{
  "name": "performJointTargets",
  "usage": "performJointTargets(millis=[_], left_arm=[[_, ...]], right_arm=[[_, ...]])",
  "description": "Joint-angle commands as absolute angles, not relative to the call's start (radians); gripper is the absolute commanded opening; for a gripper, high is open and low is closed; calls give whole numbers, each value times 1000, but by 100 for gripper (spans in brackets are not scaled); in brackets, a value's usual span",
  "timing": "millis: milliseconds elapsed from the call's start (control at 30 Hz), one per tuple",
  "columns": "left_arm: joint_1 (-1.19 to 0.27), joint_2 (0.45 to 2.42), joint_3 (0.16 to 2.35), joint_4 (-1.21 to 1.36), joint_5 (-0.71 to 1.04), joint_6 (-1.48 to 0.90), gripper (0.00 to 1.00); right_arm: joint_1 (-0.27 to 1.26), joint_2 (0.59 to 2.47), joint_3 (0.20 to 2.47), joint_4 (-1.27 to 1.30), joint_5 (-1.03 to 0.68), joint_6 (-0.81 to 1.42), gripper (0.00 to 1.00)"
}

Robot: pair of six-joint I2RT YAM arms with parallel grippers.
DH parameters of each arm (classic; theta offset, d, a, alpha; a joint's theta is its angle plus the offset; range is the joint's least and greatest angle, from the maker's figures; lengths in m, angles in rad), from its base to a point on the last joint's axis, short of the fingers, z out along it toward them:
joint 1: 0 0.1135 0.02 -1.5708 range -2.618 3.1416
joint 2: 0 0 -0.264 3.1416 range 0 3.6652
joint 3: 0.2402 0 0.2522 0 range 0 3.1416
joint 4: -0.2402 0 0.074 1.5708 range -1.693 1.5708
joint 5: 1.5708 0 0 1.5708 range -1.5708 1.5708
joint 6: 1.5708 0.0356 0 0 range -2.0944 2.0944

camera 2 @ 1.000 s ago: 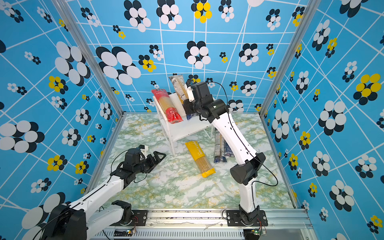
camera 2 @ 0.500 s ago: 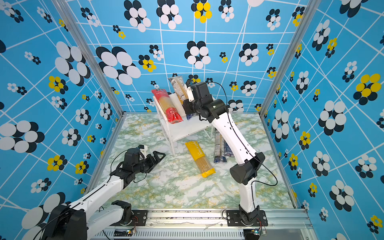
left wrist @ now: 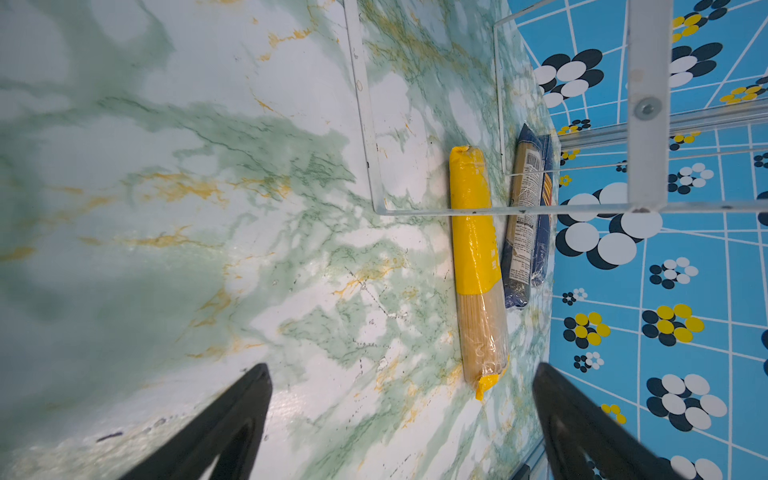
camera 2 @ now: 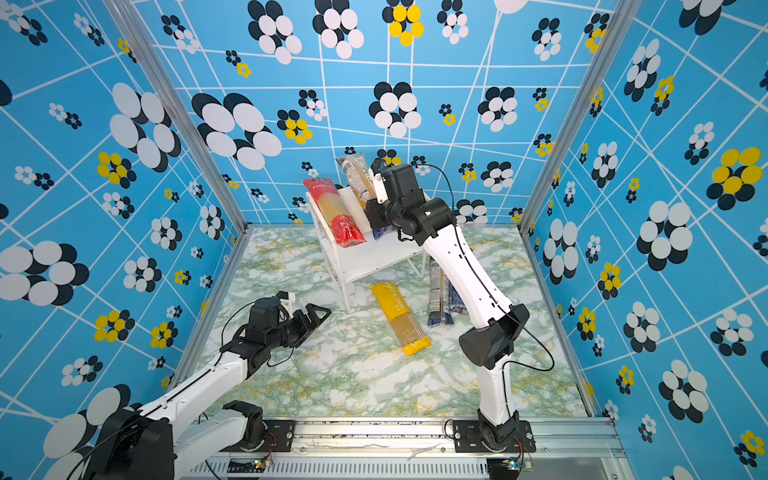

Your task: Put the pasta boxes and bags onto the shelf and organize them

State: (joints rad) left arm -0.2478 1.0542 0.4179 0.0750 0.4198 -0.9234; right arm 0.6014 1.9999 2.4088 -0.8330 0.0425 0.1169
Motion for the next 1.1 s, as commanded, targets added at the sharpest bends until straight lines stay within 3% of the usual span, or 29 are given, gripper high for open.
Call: performJointTargets(millis=[0, 700, 1067], left_arm=[[-236, 1035, 411, 72, 430, -907, 99], [-229, 1015, 412, 58, 436, -905, 99], [-229, 1028, 417, 65, 439, -907, 99]], right_arm=[[597, 2020, 2445, -777, 29, 127, 37], [597, 2032, 2422, -796, 9, 143, 44], [597, 2025, 2410, -795, 9, 115, 60]])
